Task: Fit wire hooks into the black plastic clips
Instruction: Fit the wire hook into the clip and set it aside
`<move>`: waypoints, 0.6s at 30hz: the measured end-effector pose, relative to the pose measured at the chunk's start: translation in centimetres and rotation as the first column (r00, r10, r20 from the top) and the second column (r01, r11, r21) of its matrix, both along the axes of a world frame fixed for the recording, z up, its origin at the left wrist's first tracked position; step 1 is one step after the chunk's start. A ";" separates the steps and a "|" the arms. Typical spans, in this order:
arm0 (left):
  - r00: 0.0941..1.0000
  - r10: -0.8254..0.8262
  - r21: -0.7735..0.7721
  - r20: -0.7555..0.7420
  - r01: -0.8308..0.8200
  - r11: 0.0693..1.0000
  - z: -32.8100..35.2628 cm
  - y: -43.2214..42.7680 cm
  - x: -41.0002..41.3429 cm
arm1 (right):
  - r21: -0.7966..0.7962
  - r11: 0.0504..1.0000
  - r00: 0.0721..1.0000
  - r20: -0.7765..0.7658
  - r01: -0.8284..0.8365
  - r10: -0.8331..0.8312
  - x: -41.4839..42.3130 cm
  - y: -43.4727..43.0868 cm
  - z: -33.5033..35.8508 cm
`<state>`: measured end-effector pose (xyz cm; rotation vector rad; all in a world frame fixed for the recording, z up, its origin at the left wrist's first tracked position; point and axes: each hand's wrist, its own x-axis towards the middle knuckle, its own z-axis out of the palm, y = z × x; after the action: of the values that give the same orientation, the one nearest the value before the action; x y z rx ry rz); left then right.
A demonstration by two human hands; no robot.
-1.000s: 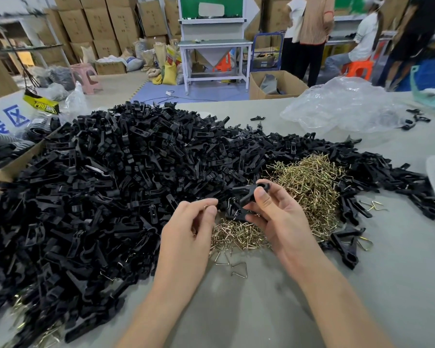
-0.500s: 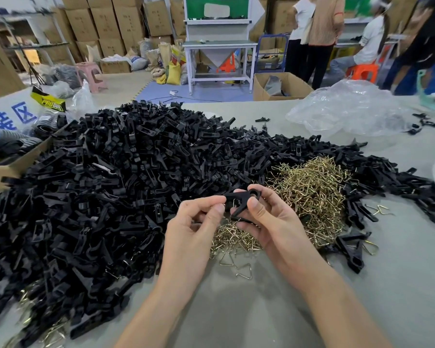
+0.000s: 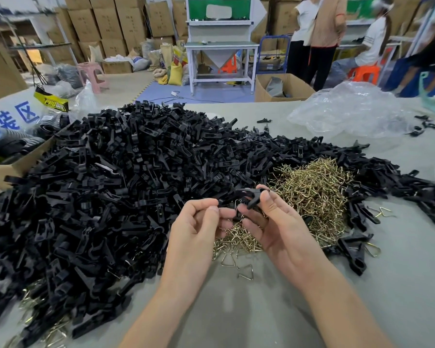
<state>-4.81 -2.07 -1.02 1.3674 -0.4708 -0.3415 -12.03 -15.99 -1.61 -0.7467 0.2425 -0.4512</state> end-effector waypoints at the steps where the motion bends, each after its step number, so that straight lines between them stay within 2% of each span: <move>1: 1.000 -0.010 0.007 0.010 0.010 1.000 0.0 0.0 -0.1 | 0.026 1.000 1.000 -0.001 0.000 0.000 0.0 -0.1 0.0; 7: 0.998 -0.056 0.041 0.033 0.055 0.998 -0.2 -0.2 -0.6 | 0.083 0.996 0.999 -0.033 0.016 -0.014 0.0 -0.5 -0.4; 14: 0.983 -0.179 -0.002 0.046 0.180 0.984 0.6 -0.1 -1.1 | 0.044 0.999 0.998 -0.069 0.004 -0.001 0.4 -0.7 -0.8; 18: 0.976 -0.207 -0.044 0.072 0.211 0.977 0.6 -0.4 -1.7 | -0.066 0.985 0.987 -0.043 -0.158 0.156 0.1 -0.2 -0.8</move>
<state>-6.54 -2.49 -0.43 1.2848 -0.6778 -0.4533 -11.94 -16.22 -2.44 -0.8360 0.2022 -0.2971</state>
